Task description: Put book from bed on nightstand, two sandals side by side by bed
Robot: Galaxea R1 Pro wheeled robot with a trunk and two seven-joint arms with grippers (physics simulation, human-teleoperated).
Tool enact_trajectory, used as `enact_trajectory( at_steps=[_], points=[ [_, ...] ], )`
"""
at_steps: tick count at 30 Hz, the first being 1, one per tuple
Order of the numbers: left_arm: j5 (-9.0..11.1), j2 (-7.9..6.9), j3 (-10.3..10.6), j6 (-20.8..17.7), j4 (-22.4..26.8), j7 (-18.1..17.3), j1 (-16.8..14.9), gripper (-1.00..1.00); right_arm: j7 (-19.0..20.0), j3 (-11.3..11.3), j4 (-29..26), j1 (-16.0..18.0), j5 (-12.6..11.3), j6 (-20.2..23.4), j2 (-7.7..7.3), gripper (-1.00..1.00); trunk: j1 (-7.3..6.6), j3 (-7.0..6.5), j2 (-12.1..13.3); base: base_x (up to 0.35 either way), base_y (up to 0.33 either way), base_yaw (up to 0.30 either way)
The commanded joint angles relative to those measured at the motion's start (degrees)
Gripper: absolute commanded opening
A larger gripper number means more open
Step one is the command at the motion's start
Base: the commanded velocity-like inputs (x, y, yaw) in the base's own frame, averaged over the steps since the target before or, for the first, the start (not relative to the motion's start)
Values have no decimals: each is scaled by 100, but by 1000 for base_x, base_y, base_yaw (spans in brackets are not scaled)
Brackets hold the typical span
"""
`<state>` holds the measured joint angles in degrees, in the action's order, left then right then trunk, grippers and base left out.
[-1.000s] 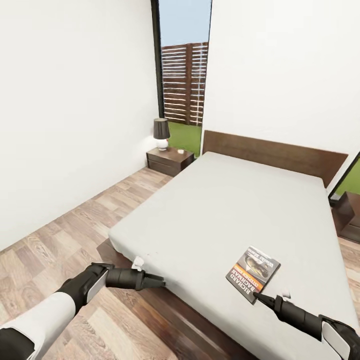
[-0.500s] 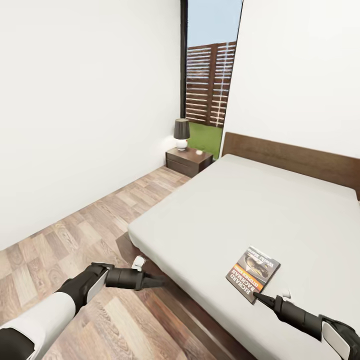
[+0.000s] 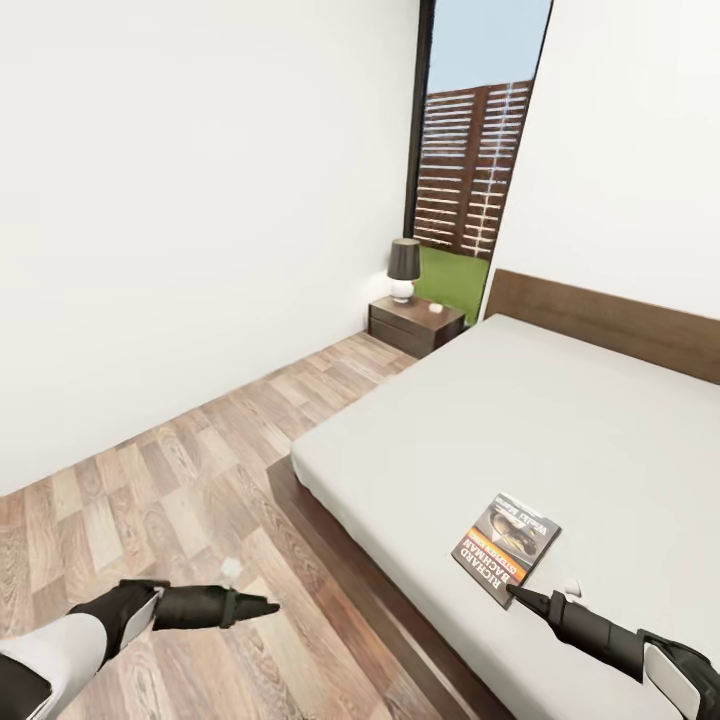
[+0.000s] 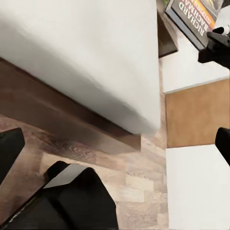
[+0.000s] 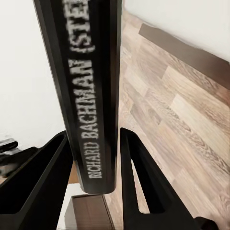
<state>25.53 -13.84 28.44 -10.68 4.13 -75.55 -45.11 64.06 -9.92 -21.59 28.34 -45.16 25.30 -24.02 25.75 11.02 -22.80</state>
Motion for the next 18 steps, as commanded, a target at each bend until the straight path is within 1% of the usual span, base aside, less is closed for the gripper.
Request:
enact_trajectory(
  at_steps=[1,2,3,5,6,7,8,10,12,14,16,18],
  points=[
    [55,-63,36,145,-123,139,4,100,4,-27,-3,5,-72,54,-6,-100,3,11,-12,0,0,264],
    [59,-144,40,302,-197,383,87,100,3,-27,-3,5,-72,54,-6,-100,3,11,-12,0,0,264],
    [63,-216,41,422,-244,666,240,100,2,-27,-3,5,-72,54,-6,-100,3,11,-12,0,0,264],
    [66,-290,45,612,-290,1382,620,100,2,-27,-3,5,-72,54,-6,-100,3,11,-12,0,0,265],
    [63,-308,49,747,-303,2075,822,100,-1,-27,-3,5,-72,54,-6,-100,3,11,-12,0,0,265],
    [61,-311,52,822,-308,2516,916,100,-2,-27,-3,5,-72,54,-6,-100,3,11,-12,0,0,265],
    [59,-272,55,924,-315,3163,1075,100,0,-27,-3,5,-72,54,-6,-100,3,11,-12,0,0,265],
    [55,-225,56,1070,-316,3863,1383,100,-4,-27,-3,5,-72,52,-5,-100,3,11,-12,0,0,265],
    [51,-204,59,1236,-316,4304,1654,100,-6,-27,-3,5,-72,48,-2,-100,3,11,-12,0,0,265],
    [39,-190,62,1348,-317,4568,1795,100,-7,-27,-3,5,-72,47,1,-100,3,11,-12,0,0,265],
    [-40,-184,64,1397,-317,4706,1896,100,-7,-27,1,5,-72,46,2,-100,3,11,-12,0,0,266],
    [-181,-180,66,1439,-314,4754,1953,100,-7,-27,4,5,-69,46,2,-100,3,11,-12,0,0,265]
  ],
)
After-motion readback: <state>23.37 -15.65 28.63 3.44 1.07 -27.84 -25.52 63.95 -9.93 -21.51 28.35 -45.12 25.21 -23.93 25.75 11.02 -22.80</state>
